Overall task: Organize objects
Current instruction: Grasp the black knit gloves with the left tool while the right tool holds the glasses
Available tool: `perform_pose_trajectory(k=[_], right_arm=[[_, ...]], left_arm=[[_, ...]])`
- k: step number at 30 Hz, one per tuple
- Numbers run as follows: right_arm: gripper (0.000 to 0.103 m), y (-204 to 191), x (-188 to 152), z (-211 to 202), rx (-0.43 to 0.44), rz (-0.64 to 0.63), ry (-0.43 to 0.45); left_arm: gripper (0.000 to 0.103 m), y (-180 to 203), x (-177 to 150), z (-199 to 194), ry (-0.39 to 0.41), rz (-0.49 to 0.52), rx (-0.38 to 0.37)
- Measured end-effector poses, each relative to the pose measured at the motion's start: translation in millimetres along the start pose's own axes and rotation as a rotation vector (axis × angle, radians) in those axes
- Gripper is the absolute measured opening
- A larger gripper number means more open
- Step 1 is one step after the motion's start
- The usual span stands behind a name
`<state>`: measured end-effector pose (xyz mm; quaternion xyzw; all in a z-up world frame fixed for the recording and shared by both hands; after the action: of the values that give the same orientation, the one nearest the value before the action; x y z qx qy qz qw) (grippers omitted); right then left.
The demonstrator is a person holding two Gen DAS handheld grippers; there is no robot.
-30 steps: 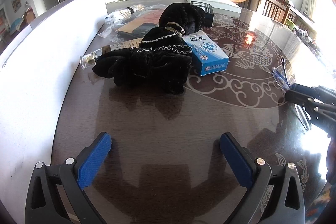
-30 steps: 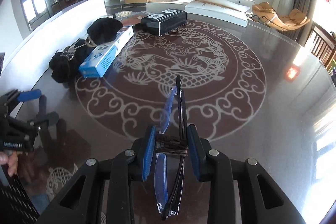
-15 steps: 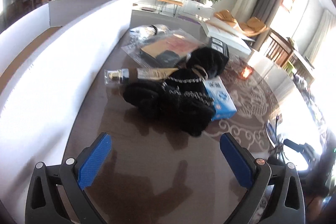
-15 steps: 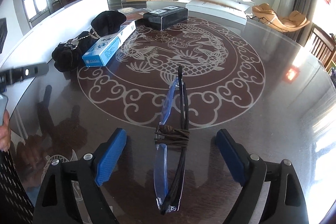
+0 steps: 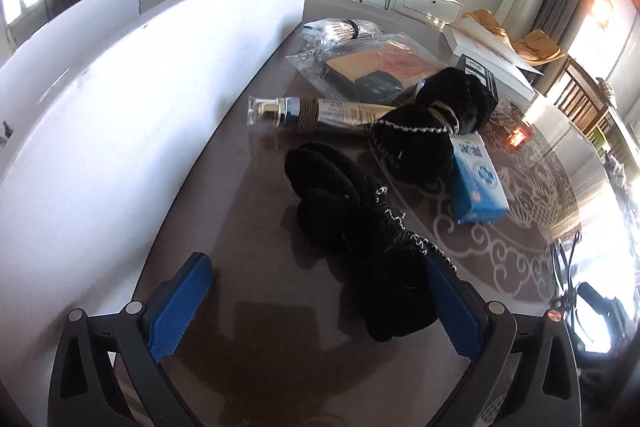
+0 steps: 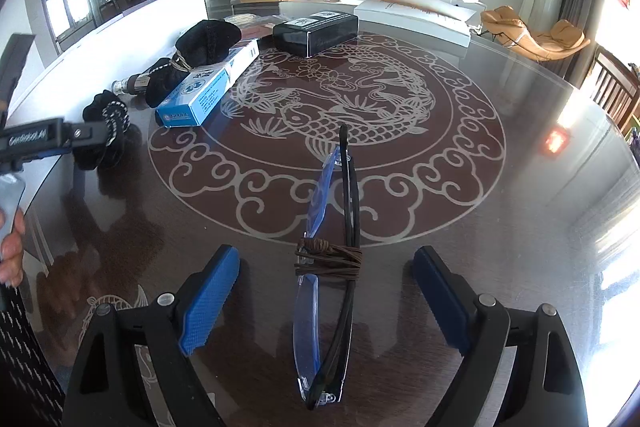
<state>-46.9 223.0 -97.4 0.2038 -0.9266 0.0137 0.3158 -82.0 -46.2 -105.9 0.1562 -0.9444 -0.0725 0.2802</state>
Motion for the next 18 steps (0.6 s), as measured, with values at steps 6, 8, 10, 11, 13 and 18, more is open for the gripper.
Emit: perform_pose_trajectory(k=[6, 8, 10, 11, 13, 18], right_arm=[[0.090, 0.1, 0.1, 0.1, 0.000, 0.000, 0.000], [0.090, 0.1, 0.1, 0.1, -0.002, 0.000, -0.001], [0.090, -0.1, 0.1, 0.2, -0.002, 0.000, -0.001], [0.090, -0.1, 0.1, 0.2, -0.002, 0.000, -0.001], [0.091, -0.2, -0.1, 0.3, -0.003, 0.001, -0.002], [0.091, 0.0, -0.8, -0.4, -0.004, 0.003, -0.003]], left_arm=[[0.103, 3.0, 2.0, 0.3, -0.027, -0.048, -0.087], [0.103, 9.1, 5.7, 9.5, -0.057, -0.050, -0.058], [0.103, 16.0, 8.9, 15.6, -0.068, -0.035, -0.036], [0.103, 17.8, 9.3, 15.4, -0.065, -0.030, -0.040], [0.099, 25.9, 9.8, 13.5, -0.065, -0.012, -0.117], [0.099, 50.9, -7.4, 5.4, -0.063, 0.299, -0.145]])
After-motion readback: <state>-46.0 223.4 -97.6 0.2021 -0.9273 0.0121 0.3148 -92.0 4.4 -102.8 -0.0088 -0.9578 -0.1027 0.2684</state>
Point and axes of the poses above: each gripper's, at about its wrist camera, not at the fingertips, and z roughly the way its jaws point, y to its right, x to its top, the point moved 8 cm from there along z, roughly the way its jaws point, and after that the axes turned 9 degrees about -z, right-handed, at the moved point
